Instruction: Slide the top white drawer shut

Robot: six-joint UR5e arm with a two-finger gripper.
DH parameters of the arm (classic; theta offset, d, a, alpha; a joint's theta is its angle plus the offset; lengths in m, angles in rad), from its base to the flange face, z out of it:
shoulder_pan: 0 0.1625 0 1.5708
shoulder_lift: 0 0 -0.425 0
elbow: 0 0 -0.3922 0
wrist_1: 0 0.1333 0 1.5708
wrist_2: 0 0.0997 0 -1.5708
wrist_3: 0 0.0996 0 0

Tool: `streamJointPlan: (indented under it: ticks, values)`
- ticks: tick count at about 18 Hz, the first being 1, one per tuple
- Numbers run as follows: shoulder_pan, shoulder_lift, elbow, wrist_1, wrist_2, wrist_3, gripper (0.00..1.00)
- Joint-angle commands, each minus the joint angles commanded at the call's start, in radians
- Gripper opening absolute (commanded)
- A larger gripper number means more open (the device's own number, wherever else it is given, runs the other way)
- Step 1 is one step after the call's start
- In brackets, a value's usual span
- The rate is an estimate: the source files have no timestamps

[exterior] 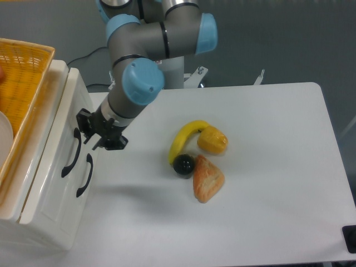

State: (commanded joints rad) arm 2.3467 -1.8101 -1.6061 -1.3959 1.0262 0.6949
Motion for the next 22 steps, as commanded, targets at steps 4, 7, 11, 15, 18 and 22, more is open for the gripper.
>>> streamJointPlan:
  ticks: [4,7,11,15,18,22]
  values:
    - [0.124,0.002,0.029,0.0,0.0,0.027,0.54]
    - [0.235,0.0,0.054,0.003,0.018,0.104,0.86]
    - [0.327,-0.009,0.069,0.044,0.181,0.158,1.0]
    - [0.431,-0.046,0.064,0.133,0.216,0.292,1.0]
    - [0.508,-0.063,0.06,0.137,0.274,0.528,1.0]
    - [0.548,-0.1,0.063,0.147,0.388,0.672,1.0]
